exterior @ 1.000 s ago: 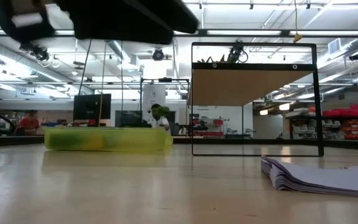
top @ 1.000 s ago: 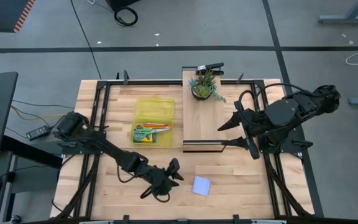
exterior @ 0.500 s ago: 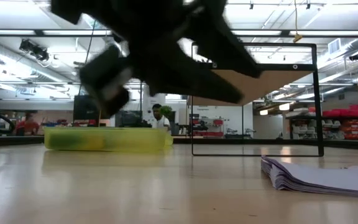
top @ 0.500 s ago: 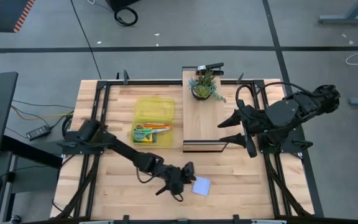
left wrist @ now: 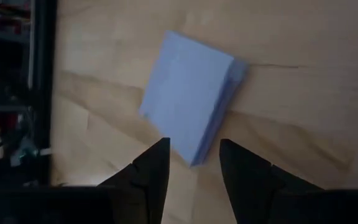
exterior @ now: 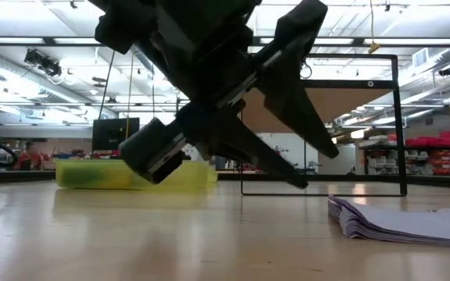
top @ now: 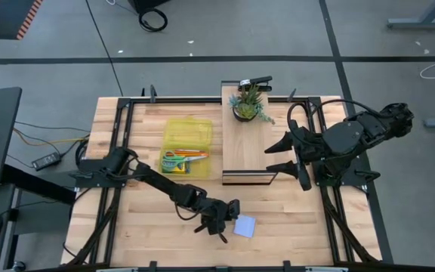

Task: Pack school essentials
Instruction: Put the notepad into the supply box

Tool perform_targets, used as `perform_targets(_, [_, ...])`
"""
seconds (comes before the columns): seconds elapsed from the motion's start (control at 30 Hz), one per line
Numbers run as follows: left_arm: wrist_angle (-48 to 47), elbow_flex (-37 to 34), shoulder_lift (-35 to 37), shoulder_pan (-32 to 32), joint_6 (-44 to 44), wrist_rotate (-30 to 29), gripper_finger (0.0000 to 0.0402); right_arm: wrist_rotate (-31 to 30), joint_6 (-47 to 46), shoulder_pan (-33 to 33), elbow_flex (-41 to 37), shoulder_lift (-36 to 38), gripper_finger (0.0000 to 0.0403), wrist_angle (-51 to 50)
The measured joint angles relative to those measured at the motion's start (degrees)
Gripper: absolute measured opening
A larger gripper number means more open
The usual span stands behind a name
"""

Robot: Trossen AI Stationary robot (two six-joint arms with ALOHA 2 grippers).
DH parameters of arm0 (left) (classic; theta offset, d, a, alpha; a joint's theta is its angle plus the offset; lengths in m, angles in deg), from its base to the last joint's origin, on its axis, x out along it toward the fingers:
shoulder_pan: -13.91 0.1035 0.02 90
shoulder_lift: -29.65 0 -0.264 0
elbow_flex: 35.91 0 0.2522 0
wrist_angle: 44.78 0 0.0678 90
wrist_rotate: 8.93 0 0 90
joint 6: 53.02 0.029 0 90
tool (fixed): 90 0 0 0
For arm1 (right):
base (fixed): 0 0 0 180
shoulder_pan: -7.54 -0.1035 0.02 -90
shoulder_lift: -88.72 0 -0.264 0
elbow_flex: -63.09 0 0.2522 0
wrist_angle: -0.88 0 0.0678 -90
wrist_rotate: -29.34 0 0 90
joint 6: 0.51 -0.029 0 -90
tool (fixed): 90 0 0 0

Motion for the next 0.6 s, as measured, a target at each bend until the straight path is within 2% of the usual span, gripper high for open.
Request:
perform_targets(0.13, [0.61,0.00,-0.54,0.00,1.64,1.90,0.0144,-0.93,0.52,0.02,0.00,0.00,0.0237,0.13])
perform_targets(0.4, [3.30,0.11,-2.25,0.00,2.18,1.95,0.0143,-0.97,0.41,0.02,0.02,0.00,0.0237,0.27])
perform_targets(0.6, [3.04,0.83,-2.25,0.28,-2.51,4.69,0.0122,-0.96,0.41,0.02,0.02,0.00,0.0237,0.79])
